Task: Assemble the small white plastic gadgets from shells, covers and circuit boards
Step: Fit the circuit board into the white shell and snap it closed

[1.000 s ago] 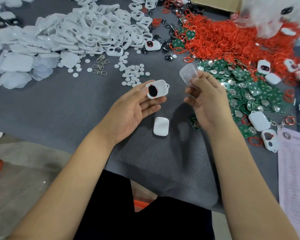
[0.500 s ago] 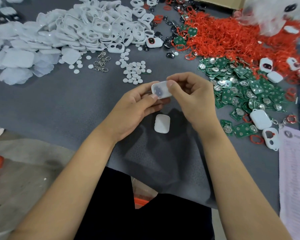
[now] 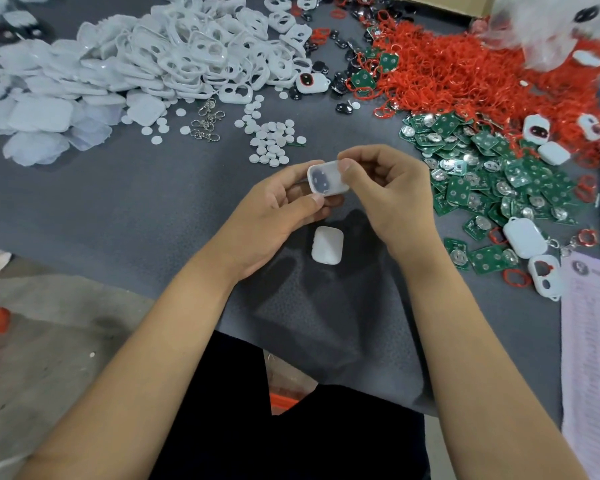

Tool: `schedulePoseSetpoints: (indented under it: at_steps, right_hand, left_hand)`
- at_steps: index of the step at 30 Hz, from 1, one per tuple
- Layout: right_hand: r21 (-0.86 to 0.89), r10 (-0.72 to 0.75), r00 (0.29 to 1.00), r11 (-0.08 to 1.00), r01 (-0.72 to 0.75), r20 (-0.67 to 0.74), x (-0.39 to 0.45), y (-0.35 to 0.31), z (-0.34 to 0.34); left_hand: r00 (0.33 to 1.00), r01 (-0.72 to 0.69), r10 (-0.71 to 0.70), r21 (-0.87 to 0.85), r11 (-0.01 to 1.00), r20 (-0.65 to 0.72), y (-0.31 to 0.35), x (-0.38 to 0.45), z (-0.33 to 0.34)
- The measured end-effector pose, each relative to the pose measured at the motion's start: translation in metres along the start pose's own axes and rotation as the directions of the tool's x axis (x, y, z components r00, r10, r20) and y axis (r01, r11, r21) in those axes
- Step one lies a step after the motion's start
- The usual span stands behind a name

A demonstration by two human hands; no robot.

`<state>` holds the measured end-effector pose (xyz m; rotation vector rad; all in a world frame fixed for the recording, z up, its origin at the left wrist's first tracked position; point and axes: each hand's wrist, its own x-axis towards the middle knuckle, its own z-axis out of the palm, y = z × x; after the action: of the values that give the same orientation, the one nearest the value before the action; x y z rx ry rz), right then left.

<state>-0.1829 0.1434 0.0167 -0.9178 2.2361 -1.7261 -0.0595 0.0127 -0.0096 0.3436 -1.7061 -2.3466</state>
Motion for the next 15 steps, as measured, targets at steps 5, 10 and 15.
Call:
schedulePoseSetpoints:
  at_steps: [5, 10, 15]
  right_hand:
    - [-0.004, 0.001, 1.000, 1.000, -0.001, -0.002, 0.0002, 0.0007, 0.0003]
    - [-0.022, -0.010, 1.000, 1.000, 0.010, 0.000, 0.0003, 0.0009, 0.0006]
    - [-0.096, -0.039, 0.999, 0.995, 0.040, 0.006, -0.0002, 0.0016, 0.0030]
  left_hand:
    - [1.000, 0.009, -0.009, 0.023, 1.000, -0.010, 0.0016, -0.0004, 0.0004]
    - [1.000, 0.016, -0.015, 0.038, 0.999, -0.026, 0.0029, -0.0012, 0.0018]
    - [0.997, -0.005, 0.016, 0.146, 0.989, -0.075, 0.0036, -0.0019, 0.0058]
